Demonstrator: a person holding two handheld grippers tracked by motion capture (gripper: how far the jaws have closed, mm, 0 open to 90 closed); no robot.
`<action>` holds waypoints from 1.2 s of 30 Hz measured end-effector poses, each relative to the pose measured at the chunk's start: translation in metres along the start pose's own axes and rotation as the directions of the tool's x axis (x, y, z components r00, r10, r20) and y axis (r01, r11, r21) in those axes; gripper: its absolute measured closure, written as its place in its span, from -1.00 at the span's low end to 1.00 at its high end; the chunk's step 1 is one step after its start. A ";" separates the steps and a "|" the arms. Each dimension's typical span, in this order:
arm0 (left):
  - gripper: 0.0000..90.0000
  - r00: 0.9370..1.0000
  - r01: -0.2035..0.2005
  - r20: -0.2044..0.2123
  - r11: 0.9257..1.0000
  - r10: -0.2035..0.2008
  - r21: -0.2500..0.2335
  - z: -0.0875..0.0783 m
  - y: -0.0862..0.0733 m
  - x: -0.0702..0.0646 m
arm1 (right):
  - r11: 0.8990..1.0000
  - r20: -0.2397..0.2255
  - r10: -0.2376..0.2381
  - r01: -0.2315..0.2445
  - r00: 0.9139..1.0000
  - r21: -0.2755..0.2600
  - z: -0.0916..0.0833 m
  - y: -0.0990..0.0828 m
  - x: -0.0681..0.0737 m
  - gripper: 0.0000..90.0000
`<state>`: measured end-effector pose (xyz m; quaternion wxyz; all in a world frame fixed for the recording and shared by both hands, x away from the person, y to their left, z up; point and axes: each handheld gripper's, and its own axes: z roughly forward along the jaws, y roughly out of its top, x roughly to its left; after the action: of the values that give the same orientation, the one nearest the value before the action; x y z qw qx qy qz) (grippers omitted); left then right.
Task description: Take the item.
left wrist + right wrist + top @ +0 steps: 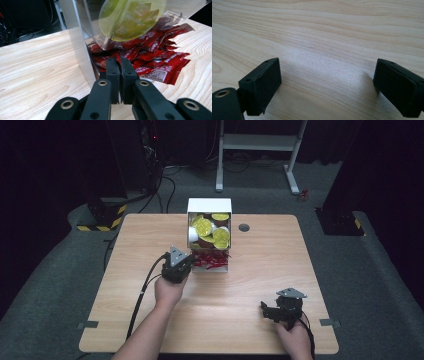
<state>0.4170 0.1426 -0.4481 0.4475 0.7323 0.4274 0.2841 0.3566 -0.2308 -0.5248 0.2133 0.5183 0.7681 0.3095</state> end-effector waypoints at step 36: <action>0.97 0.995 0.046 0.094 0.995 -0.038 -0.088 -0.040 -0.008 0.005 | 1.000 0.000 0.001 -0.001 1.000 0.000 0.000 0.000 0.000 -0.83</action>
<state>0.3849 0.1658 -0.4382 0.5053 0.7144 0.4085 0.2596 0.3566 -0.2308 -0.5249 0.2132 0.5186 0.7680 0.3095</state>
